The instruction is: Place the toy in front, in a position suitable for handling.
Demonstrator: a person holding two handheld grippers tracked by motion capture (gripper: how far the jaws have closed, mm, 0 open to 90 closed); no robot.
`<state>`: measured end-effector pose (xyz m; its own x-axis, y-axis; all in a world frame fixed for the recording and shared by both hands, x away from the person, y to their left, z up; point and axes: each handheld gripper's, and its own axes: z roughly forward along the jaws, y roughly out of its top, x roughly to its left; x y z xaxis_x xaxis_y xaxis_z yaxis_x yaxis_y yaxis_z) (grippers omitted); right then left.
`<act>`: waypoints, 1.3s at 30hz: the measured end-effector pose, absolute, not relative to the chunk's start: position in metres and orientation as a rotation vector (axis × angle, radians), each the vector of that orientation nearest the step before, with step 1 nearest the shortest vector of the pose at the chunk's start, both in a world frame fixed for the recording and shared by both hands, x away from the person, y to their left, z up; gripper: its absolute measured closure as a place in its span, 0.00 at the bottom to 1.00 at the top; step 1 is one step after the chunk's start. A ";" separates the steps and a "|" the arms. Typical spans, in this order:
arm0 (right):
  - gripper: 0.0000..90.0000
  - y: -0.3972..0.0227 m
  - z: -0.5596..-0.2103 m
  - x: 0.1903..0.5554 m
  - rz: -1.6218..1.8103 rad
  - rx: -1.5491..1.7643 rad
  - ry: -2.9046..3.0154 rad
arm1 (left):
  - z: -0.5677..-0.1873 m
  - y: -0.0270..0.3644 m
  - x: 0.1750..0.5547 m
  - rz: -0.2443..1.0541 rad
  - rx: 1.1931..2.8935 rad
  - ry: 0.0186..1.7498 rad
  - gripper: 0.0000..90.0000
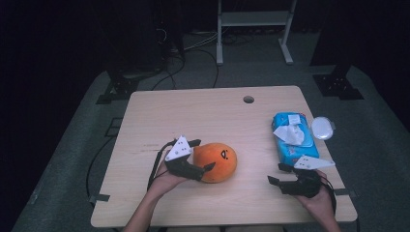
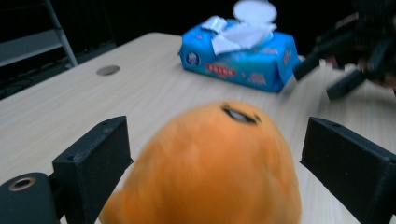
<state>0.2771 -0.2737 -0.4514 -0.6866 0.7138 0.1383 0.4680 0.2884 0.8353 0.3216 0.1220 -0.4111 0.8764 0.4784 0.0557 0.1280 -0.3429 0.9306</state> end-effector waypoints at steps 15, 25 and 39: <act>0.32 -0.308 -0.392 0.302 1.215 1.073 2.124 | -0.436 0.130 0.317 0.385 1.918 0.473 0.08; 0.34 -0.322 -0.392 0.372 1.108 1.207 2.151 | -0.444 0.130 0.321 0.397 1.918 0.484 0.08; 0.67 -0.325 -0.419 0.393 0.992 1.371 2.171 | -0.455 0.133 0.325 0.394 1.879 0.533 0.08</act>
